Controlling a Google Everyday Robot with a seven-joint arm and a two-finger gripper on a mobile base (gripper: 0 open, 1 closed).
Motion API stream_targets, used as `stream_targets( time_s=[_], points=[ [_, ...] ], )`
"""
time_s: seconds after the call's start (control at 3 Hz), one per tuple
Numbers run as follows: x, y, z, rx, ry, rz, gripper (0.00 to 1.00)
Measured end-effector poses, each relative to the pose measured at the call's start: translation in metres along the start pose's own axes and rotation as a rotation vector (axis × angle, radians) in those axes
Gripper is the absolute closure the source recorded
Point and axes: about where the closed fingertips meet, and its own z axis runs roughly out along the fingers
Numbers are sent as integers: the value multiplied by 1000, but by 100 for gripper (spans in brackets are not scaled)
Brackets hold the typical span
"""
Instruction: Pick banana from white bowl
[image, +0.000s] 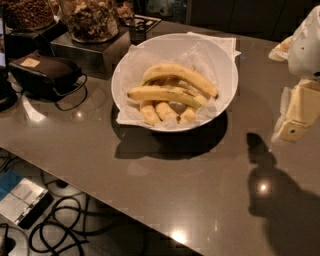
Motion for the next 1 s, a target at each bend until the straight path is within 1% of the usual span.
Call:
stream_targets(
  time_s=[0.33,0.67,1.0],
  points=[
    [-2,0,-1,0,-4,1,0],
    [-24,12,-5,-25,-4,-6,0],
    [-54,22,-11,-33,18,-31,0]
  ],
)
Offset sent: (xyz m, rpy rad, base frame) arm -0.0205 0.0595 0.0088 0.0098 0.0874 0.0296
